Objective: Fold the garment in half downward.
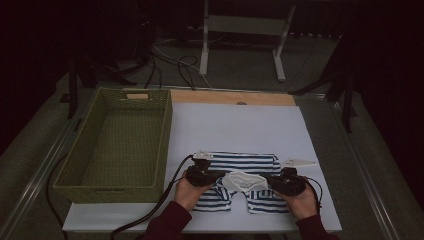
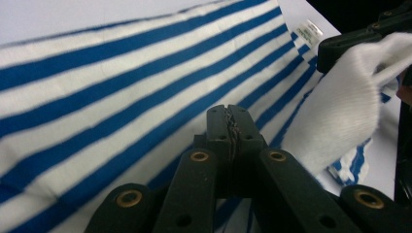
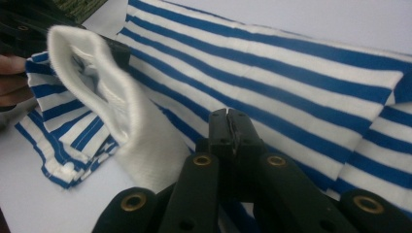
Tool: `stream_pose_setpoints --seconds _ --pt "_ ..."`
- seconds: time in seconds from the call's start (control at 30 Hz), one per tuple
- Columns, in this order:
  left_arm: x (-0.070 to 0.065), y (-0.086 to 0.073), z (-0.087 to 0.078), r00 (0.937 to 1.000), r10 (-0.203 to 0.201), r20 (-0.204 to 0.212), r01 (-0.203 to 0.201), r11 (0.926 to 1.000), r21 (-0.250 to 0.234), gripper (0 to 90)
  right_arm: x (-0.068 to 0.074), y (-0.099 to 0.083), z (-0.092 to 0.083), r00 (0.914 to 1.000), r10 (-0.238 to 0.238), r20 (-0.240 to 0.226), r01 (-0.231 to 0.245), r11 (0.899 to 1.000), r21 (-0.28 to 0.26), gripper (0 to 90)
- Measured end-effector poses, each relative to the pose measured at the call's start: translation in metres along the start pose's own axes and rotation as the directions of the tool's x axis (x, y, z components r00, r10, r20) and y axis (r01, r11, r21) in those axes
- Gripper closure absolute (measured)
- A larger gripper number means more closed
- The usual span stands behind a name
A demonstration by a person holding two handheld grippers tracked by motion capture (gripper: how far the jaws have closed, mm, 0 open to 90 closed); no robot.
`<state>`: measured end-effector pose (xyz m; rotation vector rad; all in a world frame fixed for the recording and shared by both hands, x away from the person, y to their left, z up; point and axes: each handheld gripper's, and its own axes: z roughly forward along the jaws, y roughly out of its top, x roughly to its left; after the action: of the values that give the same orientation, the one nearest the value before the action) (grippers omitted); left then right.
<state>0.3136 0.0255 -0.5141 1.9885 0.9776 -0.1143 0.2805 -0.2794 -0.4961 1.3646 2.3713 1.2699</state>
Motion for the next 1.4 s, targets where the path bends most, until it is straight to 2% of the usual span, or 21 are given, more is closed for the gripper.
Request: stream_pose_setpoints --seconds 0.17,0.2,0.37,0.47,0.53,0.7,0.83,0.87,0.97,1.03,1.1,1.13,1.17,1.2,1.3,1.4 --pt "-0.002 -0.009 -0.002 1.0 0.0 0.004 0.0 1.0 0.008 89.0 0.002 -0.006 -0.003 1.0 0.003 -0.004 -0.003 1.0 0.007 89.4" --pt "-0.003 -0.011 -0.002 1.0 0.002 0.005 -0.002 0.9999 0.012 88.8 0.003 -0.009 -0.003 1.0 0.003 -0.007 -0.002 1.0 0.015 86.2" --pt "-0.006 -0.018 -0.002 0.9999 0.01 0.007 -0.01 0.9995 0.029 88.4 0.002 -0.017 -0.001 0.9998 -0.004 -0.018 0.005 0.999 0.045 81.0" --pt "-0.007 -0.021 -0.002 0.9999 0.011 0.009 -0.011 0.9993 0.036 87.3 0.004 -0.019 0.0 0.9994 -0.014 -0.03 0.016 0.998 0.053 74.4" --pt "-0.008 -0.022 -0.003 0.9999 0.013 0.009 -0.013 0.9993 0.036 85.9 0.005 -0.02 0.001 0.9987 -0.018 -0.047 0.021 0.998 0.056 66.8" --pt "-0.009 -0.021 -0.005 0.9998 0.022 0.001 -0.022 0.9997 0.007 74.0 0.008 -0.019 0.001 0.9967 -0.034 -0.074 0.037 0.998 0.043 55.0" --pt "-0.007 -0.018 -0.009 0.9996 0.028 -0.001 -0.028 0.9993 -0.025 65.6 0.008 -0.018 0.0 0.9966 -0.043 -0.071 0.044 0.999 0.017 45.8" --pt "-0.007 -0.018 -0.01 0.9995 0.026 -0.017 -0.027 0.9992 -0.031 62.6 0.008 -0.018 0.0 0.9966 -0.045 -0.069 0.046 0.999 0.009 43.5" --pt "-0.004 -0.015 -0.013 0.9992 0.019 -0.034 -0.021 0.9984 -0.052 55.6 0.007 -0.017 0.0 0.9978 -0.04 -0.053 0.04 0.999 -0.009 37.9" --pt "-0.003 -0.014 -0.015 0.9993 0.019 -0.032 -0.021 0.9973 -0.07 54.7 0.006 -0.017 -0.001 0.9981 -0.037 -0.049 0.036 0.999 -0.016 34.5" --pt "-0.002 -0.013 -0.018 0.9989 0.013 -0.045 -0.017 0.9965 -0.082 47.1 0.006 -0.016 -0.001 0.9984 -0.033 -0.045 0.032 0.999 -0.029 28.3" --pt "-0.002 -0.013 -0.018 0.9989 0.013 -0.045 -0.017 0.9965 -0.082 43.9 0.006 -0.016 -0.001 0.9984 -0.033 -0.045 0.032 0.999 -0.029 28.3" --pt "-0.002 -0.012 -0.019 0.998 0.018 -0.061 -0.024 0.995 -0.097 43.9 0.006 -0.015 -0.001 0.9988 -0.027 -0.04 0.026 0.999 -0.034 25.1" --pt "-0.003 -0.011 -0.019 0.9972 0.023 -0.071 -0.03 0.9944 -0.101 37.7 0.007 -0.014 -0.001 0.9993 -0.027 -0.027 0.025 0.998 -0.051 19.7" --pt "-0.003 -0.009 -0.022 0.995 0.031 -0.095 -0.042 0.9927 -0.114 31.0 0.008 -0.013 -0.003 0.9995 -0.026 -0.015 0.025 0.997 -0.072 14.2" --pt "-0.003 -0.007 -0.024 0.9939 0.035 -0.105 -0.049 0.9904 -0.129 24.7 0.008 -0.012 -0.004 0.9996 -0.027 -0.013 0.025 0.996 -0.084 13.5"
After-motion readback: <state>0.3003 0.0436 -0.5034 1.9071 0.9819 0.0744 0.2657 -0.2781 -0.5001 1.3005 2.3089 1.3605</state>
